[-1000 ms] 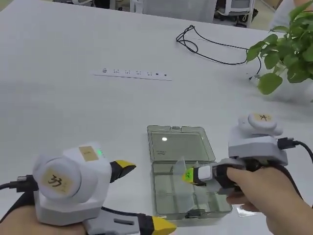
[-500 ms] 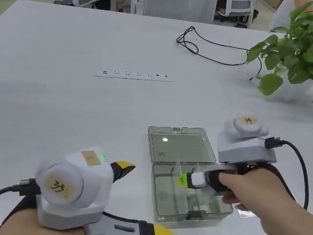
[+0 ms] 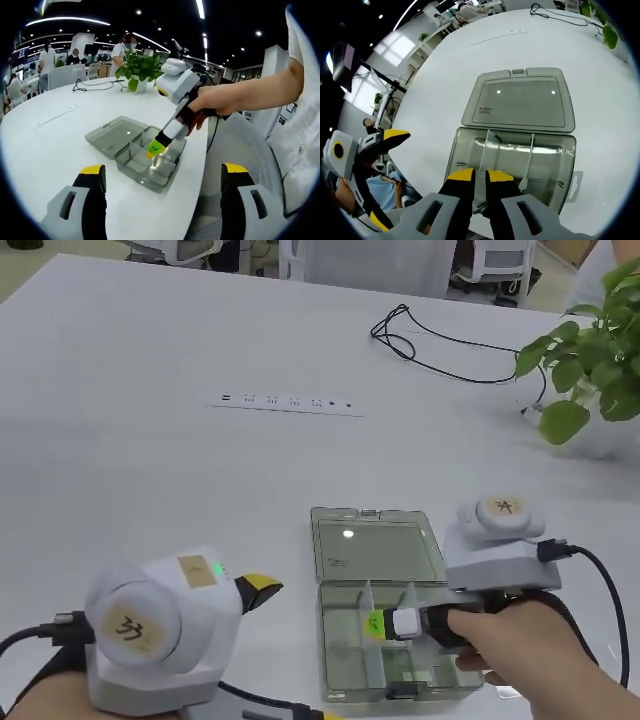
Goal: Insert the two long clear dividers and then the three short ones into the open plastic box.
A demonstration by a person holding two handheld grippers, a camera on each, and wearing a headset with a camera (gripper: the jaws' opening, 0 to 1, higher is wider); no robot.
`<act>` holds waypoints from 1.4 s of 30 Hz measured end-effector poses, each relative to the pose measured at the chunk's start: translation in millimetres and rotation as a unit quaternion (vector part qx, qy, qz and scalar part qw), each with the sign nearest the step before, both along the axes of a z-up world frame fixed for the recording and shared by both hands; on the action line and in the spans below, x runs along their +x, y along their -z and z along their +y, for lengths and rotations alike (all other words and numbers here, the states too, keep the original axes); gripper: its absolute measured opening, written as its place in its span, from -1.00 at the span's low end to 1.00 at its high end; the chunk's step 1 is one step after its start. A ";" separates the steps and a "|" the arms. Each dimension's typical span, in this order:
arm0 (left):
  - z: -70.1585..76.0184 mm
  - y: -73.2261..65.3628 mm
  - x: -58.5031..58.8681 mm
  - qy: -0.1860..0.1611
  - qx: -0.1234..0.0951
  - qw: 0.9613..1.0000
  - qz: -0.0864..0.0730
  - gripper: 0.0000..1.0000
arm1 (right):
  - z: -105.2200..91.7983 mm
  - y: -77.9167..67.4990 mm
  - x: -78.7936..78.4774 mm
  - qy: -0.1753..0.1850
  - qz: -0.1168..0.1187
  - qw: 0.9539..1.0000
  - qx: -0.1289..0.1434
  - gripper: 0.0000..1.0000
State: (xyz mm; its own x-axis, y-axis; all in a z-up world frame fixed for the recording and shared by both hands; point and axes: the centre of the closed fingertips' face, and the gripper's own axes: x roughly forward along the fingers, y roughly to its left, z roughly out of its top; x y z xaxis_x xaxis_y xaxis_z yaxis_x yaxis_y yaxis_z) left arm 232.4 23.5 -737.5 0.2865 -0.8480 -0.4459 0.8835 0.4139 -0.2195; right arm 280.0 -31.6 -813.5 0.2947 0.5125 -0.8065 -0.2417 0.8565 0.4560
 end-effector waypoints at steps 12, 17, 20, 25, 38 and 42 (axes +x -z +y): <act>6.3 -11.4 -2.9 -0.035 0.012 0.999 -0.006 0.95 | -0.3 -1.8 -1.2 -0.019 -0.013 0.999 0.022 -0.73; 8.3 -16.9 -4.7 -0.052 0.016 0.998 -0.009 0.94 | -3.5 -12.9 0.0 -0.025 -0.027 0.999 0.037 -0.67; 9.1 -20.9 -5.2 -0.063 0.018 0.998 -0.011 0.94 | -5.3 -22.7 0.9 -0.029 -0.033 0.998 0.051 -0.64; 9.3 -26.4 -6.5 -0.081 0.019 0.996 -0.012 0.93 | -8.3 -41.4 0.8 -0.038 -0.044 0.995 0.082 -0.57; 0.7 -35.6 -8.9 -0.111 0.015 0.994 -0.020 0.93 | -29.9 -93.9 -18.5 -0.099 -0.099 0.982 0.123 -0.41; -2.1 -36.6 -7.2 -0.111 0.009 0.994 -0.024 0.93 | -42.4 -100.8 -23.4 -0.127 -0.114 0.978 0.120 -0.35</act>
